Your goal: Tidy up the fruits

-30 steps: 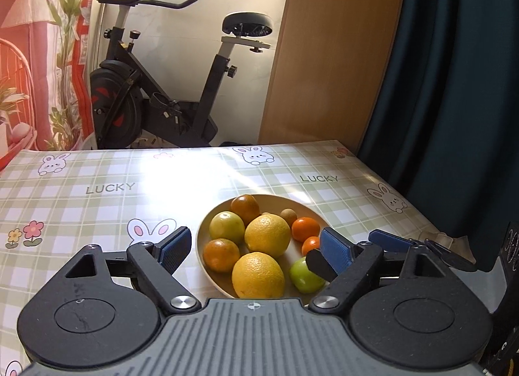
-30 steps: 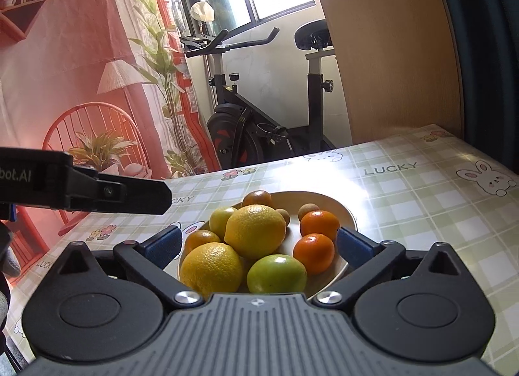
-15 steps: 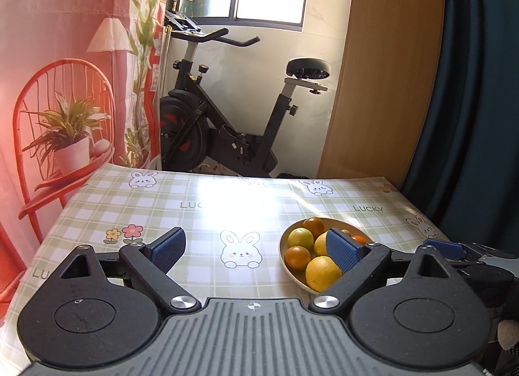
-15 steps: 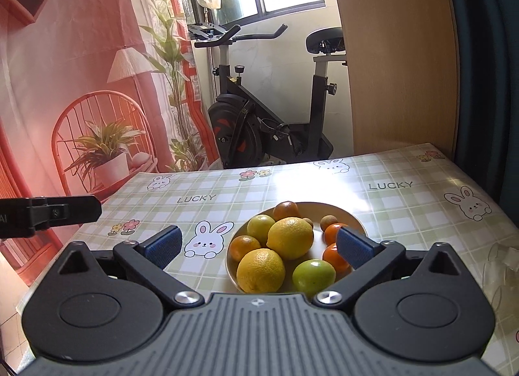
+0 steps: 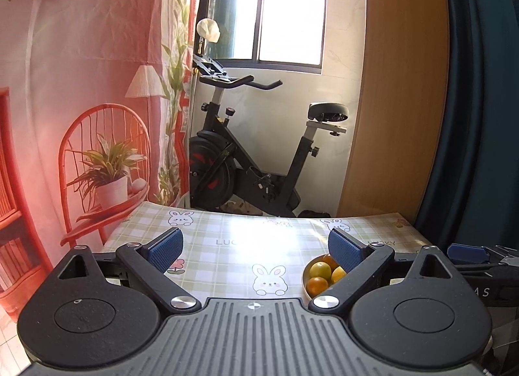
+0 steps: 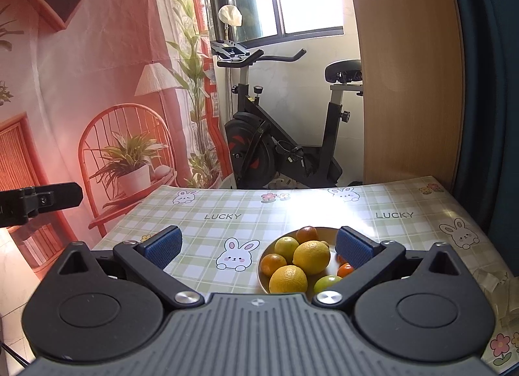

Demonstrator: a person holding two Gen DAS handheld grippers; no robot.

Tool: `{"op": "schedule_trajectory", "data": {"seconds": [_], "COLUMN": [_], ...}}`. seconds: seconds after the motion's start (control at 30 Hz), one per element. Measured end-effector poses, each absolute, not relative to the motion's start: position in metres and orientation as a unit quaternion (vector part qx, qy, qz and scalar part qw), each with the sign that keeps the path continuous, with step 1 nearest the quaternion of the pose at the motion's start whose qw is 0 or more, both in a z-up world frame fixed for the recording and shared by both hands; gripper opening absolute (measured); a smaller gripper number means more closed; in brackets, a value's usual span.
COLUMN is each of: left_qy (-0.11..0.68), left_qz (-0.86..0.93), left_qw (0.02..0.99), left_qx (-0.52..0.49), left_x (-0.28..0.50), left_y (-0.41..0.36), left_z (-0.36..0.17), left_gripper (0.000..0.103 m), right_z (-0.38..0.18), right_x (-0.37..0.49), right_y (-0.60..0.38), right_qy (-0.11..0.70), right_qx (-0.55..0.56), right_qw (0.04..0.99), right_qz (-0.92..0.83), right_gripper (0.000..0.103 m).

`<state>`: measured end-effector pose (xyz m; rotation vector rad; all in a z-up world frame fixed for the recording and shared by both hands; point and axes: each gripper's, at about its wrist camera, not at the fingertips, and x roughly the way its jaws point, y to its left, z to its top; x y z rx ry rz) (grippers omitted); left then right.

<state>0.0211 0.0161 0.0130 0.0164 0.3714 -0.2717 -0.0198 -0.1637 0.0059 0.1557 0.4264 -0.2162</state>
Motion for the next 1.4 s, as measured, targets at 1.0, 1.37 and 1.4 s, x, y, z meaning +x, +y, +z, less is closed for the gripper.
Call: {"op": "schedule_trajectory", "data": {"seconds": [1.0,1.37,1.4], "left_qy": [0.179,0.175,0.175], "left_qz": [-0.104,-0.104,-0.104], "left_qw": [0.978,0.979,0.979], "left_qx": [0.009,0.007,0.007], "left_x": [0.013,0.011,0.011], "left_y": [0.012,0.012,0.012], "left_z": [0.022,0.024,0.024], "left_gripper": [0.098,0.098,0.098], "right_z": [0.021,0.022,0.023], "right_x": [-0.031,-0.032,-0.032], "right_y": [-0.166,-0.165,-0.164], "right_qy": [0.198,0.196,0.195], "right_qx": [0.082,0.080,0.079], "right_qw": [0.970,0.971,0.971], "right_qz": [-0.114,-0.113,-0.113], "right_gripper": [0.103,0.103,0.103]}}
